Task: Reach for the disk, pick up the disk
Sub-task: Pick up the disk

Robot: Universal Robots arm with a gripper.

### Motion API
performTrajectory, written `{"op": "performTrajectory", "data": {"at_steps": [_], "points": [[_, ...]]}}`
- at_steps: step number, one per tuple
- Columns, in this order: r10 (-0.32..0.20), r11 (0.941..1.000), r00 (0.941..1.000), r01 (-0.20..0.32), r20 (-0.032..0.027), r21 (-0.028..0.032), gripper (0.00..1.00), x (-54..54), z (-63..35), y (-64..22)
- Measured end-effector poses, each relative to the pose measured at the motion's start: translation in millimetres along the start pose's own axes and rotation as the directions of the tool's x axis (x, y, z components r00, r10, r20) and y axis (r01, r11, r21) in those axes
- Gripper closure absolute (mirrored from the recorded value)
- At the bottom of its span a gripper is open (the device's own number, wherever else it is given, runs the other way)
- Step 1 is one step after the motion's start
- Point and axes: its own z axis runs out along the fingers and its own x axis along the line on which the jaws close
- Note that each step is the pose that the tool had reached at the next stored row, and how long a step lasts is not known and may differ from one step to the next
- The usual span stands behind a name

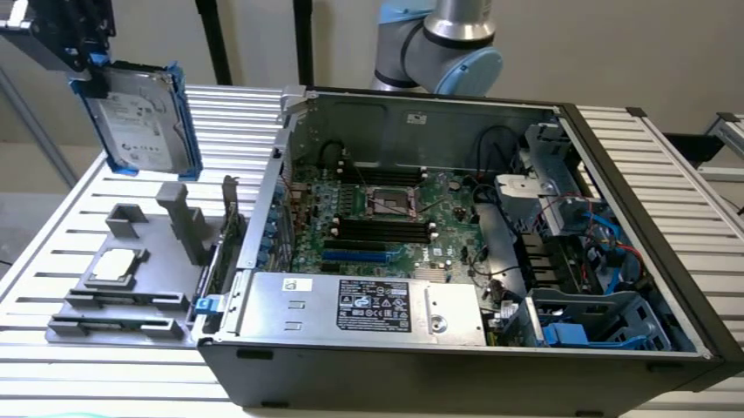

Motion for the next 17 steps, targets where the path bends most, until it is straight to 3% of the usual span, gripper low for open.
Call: {"op": "performTrajectory", "data": {"at_steps": [6,17], "points": [[-0.001,1.0000,0.9999,0.001,0.0105,0.0001,0.67,3.2,-25.6,-26.2],[-0.002,1.0000,0.9998,0.002,0.0215,0.0001,0.67,9.5,-76.1,-73.2]]}}
